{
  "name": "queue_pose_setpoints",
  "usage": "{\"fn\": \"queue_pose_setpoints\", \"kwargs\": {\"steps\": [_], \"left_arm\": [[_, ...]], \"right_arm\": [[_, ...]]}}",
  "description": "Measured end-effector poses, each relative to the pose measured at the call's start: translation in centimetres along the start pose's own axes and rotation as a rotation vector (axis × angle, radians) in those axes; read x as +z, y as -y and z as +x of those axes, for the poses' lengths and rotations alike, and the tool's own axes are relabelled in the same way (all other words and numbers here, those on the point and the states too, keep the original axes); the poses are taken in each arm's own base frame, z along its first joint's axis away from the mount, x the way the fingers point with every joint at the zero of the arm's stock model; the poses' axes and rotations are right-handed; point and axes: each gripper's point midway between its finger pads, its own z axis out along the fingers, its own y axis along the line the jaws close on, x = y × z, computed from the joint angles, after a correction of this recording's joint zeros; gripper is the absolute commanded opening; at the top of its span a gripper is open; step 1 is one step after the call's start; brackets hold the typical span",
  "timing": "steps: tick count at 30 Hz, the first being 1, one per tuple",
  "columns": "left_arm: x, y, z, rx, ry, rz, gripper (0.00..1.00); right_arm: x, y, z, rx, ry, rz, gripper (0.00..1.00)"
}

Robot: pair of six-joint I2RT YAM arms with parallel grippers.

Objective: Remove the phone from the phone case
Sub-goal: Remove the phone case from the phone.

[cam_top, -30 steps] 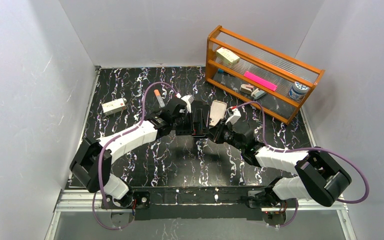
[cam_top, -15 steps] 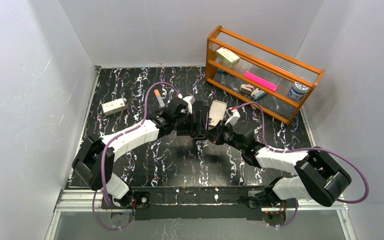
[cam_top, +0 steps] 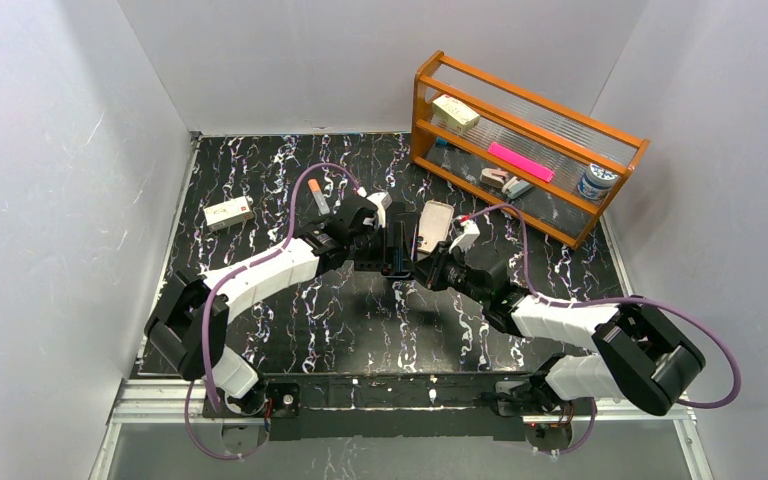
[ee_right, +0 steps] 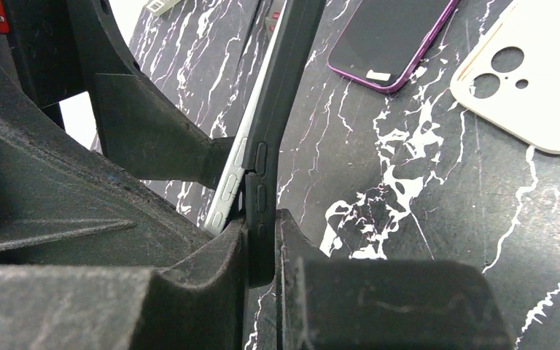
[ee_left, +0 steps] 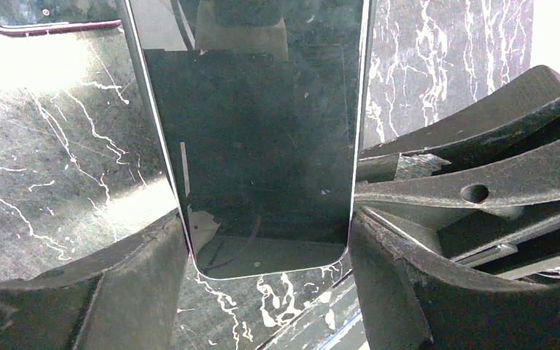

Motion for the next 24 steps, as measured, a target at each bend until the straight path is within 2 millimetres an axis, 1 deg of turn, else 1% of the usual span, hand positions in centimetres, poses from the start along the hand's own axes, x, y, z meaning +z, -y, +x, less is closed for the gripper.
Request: {"fn": "queue_pose_setpoints", "kwargs": {"steps": [6,12,18,24], "left_arm": [[-0.1,0.4,-0.5,0.008,0.015,0.011,0.0],[-0.1,0.5,-0.5,0.007,0.023,0.021,0.0],[-0.6,0.0,-0.5,0.0,0.049,0.009,0.0],[-0.9,-0.2,-0.4,-0.007,0.069,0.005,0.0]], "right_arm": [[-0.3,0.2,-0.9,-0.027,0.041,0.029,0.01],[-0.2,0.3,-0.9,-0.005,0.048,0.041,0.01],[0.6,0.1,-0.9,0.013,0.035,0.039,0.01],[0.8,0.0,-0.8,0.034,0.029,0.035,0.01]]}}
